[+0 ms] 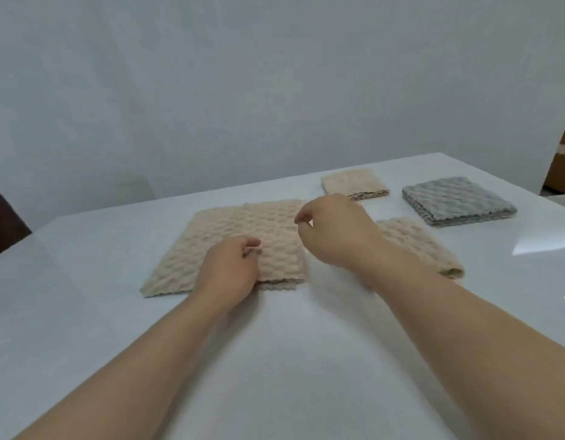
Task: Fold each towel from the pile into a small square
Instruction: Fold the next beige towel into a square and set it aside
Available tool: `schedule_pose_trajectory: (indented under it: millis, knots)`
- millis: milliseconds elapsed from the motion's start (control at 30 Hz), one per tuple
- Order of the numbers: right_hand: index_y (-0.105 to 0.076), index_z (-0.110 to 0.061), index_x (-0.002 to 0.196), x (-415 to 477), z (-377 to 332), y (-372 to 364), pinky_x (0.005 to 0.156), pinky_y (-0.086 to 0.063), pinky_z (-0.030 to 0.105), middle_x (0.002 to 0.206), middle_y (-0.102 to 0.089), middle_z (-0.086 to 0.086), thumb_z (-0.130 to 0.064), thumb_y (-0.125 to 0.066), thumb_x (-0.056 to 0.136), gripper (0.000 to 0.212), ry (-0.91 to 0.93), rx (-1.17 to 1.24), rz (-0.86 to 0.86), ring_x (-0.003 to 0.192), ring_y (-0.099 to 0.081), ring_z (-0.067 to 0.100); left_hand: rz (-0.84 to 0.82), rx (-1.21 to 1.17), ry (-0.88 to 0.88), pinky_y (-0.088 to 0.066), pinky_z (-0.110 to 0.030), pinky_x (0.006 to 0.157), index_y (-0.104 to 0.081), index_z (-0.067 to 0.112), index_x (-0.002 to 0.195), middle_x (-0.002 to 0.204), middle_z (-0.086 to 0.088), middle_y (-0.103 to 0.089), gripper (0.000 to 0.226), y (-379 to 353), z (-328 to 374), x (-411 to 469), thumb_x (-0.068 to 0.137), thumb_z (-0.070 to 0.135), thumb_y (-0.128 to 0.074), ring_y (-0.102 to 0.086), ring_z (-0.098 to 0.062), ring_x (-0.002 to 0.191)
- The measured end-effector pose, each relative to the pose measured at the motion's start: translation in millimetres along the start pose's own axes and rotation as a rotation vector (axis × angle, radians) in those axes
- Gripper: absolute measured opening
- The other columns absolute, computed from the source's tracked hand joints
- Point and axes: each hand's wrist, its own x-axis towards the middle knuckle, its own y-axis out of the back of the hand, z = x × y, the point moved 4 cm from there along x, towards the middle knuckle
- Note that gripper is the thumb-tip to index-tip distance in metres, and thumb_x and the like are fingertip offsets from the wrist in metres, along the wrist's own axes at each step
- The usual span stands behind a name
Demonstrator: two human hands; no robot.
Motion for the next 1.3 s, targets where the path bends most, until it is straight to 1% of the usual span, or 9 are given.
schedule_pose_trajectory:
  millis: [167,267,467,600,700,867,1000,1167,1300]
  knots:
    - [-0.076,-0.017,0.092,-3,-57,-56,0.078,-0.059,0.037,0.092,-0.074,0.000,-0.016,-0.052,0.083,0.027,-0.124,0.073,-0.082,0.087,-0.068,0.025,0.033,0.012,0.083,-0.042,-0.024,0.103,-0.068,0.026,0.126,0.126,0.008,-0.067,0.036,46,-64,-2,0.094,0.016,-0.054,-0.061,-0.015,0.117]
    - [-0.075,-0.023,0.098,-3,-69,-75,0.081,-0.058,0.038,0.100,-0.073,-0.002,-0.017,-0.050,0.086,0.029,-0.171,0.150,-0.062,0.092,-0.067,0.023,0.034,-0.072,0.070,-0.053,-0.033,0.098,-0.069,0.033,0.117,0.114,0.010,-0.069,0.031,66,-91,4,0.088,0.025,-0.058,-0.067,-0.010,0.100]
    - [-0.077,-0.026,0.105,-12,-64,-90,0.097,-0.046,0.041,0.105,-0.072,-0.010,-0.027,-0.062,0.089,0.022,0.098,0.118,0.062,0.110,-0.057,0.019,-0.091,0.078,-0.256,-0.028,-0.002,0.097,-0.075,0.032,0.116,0.128,0.019,-0.062,0.036,73,-117,5,0.081,0.044,-0.079,-0.053,0.004,0.119]
    - [-0.076,-0.030,0.100,-7,-63,-94,0.095,-0.047,0.038,0.102,-0.070,-0.015,-0.034,-0.064,0.086,0.019,0.144,0.085,0.019,0.104,-0.058,0.013,-0.146,0.121,-0.328,-0.031,-0.019,0.112,-0.070,0.036,0.125,0.140,0.019,-0.056,0.050,68,-113,4,0.078,0.050,-0.081,-0.047,0.000,0.133]
    - [-0.074,-0.034,0.101,-7,-63,-97,0.097,-0.047,0.035,0.103,-0.068,-0.019,-0.052,-0.061,0.085,0.028,0.158,0.051,-0.047,0.104,-0.058,0.008,-0.138,0.116,-0.332,-0.033,-0.028,0.116,-0.070,0.037,0.126,0.143,0.017,-0.057,0.042,66,-117,8,0.086,0.049,-0.073,-0.047,-0.003,0.135]
    - [-0.070,-0.038,0.115,-10,-65,-99,0.098,-0.045,0.034,0.111,-0.066,-0.019,-0.075,-0.051,0.079,0.055,0.184,-0.023,-0.088,0.109,-0.056,0.008,-0.107,0.101,-0.346,-0.045,-0.035,0.104,-0.078,0.029,0.106,0.120,0.011,-0.071,0.025,65,-118,11,0.100,0.042,-0.058,-0.061,-0.010,0.117]
    - [-0.069,-0.030,0.120,-8,-63,-96,0.098,-0.044,0.037,0.113,-0.068,-0.010,-0.050,-0.064,0.090,0.037,0.166,0.010,-0.006,0.111,-0.056,0.016,0.046,0.063,-0.379,-0.048,-0.038,0.078,-0.063,0.021,0.077,0.075,0.008,-0.064,0.035,74,-111,10,0.103,0.040,-0.049,-0.057,-0.014,0.078]
    - [-0.070,-0.020,0.119,-5,-59,-85,0.091,-0.039,0.030,0.115,-0.068,-0.002,-0.012,-0.062,0.090,0.030,0.141,0.076,0.141,0.110,-0.054,0.021,0.283,-0.053,-0.434,-0.041,-0.032,0.064,-0.056,0.017,0.085,0.069,0.005,-0.056,0.032,92,-90,-3,0.106,0.036,-0.042,-0.051,-0.016,0.068]
    - [-0.062,-0.020,0.121,-9,-65,-78,0.079,-0.038,0.028,0.107,-0.066,-0.004,-0.001,-0.053,0.089,0.038,0.064,0.240,0.147,0.098,-0.055,0.018,0.168,-0.125,-0.371,-0.042,-0.030,0.065,-0.051,0.022,0.095,0.079,0.007,-0.057,0.025,90,-87,-6,0.099,0.047,-0.054,-0.051,-0.010,0.075]
